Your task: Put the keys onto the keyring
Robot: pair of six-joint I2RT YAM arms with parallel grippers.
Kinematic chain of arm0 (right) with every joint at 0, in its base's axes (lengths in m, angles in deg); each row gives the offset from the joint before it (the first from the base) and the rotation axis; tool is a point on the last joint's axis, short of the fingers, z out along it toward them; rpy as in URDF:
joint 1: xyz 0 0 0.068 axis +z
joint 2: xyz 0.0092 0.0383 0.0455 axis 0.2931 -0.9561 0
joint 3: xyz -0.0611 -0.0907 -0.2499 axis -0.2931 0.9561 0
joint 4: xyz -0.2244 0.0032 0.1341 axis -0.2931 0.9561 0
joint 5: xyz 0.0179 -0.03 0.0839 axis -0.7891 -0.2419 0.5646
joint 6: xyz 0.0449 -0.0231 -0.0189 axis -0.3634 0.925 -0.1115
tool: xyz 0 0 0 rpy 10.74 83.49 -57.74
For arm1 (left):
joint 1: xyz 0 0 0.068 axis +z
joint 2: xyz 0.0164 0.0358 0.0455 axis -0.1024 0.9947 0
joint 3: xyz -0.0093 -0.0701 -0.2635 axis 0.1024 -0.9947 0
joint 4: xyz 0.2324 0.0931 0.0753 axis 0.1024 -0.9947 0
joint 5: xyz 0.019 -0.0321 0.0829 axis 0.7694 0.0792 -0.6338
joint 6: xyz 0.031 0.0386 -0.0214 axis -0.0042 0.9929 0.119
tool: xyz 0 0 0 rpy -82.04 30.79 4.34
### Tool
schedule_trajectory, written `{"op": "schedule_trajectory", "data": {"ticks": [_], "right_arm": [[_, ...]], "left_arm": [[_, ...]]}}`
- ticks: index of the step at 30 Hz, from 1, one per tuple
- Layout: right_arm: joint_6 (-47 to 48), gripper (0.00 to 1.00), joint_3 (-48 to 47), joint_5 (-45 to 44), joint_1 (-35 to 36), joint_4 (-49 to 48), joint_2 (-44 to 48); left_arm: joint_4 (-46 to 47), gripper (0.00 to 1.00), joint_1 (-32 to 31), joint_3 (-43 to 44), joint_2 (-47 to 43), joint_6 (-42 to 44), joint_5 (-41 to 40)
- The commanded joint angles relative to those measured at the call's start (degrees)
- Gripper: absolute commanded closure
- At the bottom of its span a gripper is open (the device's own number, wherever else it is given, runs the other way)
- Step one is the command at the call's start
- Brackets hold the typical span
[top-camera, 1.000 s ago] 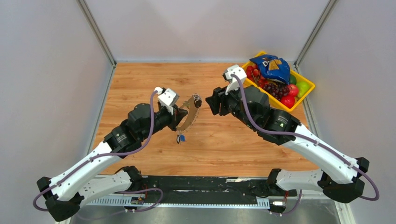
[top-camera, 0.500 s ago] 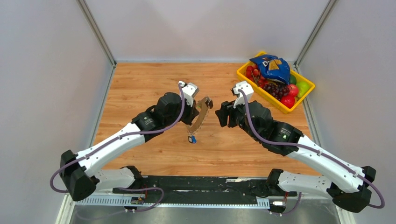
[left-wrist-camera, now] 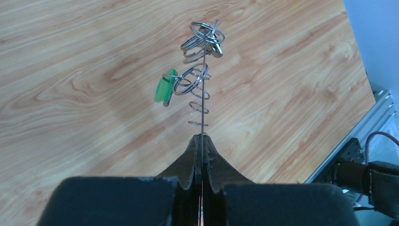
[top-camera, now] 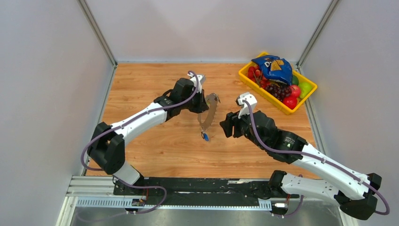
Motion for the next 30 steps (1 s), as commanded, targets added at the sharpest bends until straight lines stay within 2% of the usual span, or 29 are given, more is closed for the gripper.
{"op": "schedule_trajectory", "data": {"ticks": [1,6,9,13,22,25,30], "right_arm": [[-1.81,0.41,1.9,2.34,-0.34,-2.49,1.2],[-2.03,0.41,3.59,3.45,-0.31,-2.91,2.24],[-1.81,0.41,4.06,3.8,-0.37,-3.13,2.81],[-1.38,0.4,4.48,3.85,-0.43,-3.47,2.85],[-0.76,0.38,5.14,4.62,-0.59,-3.79,2.88],[-0.66,0.36,5.34,4.58,-0.63,-3.81,3.11],[-0.22,0.33,5.01,4.3,-0.77,-3.91,2.23]], "left_arm": [[1.66,0.99,1.87,5.3,4.49,-5.69,5.72],[-3.97,0.98,2.98,10.32,13.23,-5.0,6.6],[-10.58,1.0,3.23,14.49,17.44,-3.46,5.11],[-13.9,0.99,3.32,15.97,21.09,-1.94,1.82],[-13.18,0.73,3.78,14.07,24.05,-1.37,1.76],[-12.1,0.59,3.76,13.52,23.21,-0.38,2.55],[-10.48,0.51,3.78,12.93,19.62,2.18,2.72]]}}
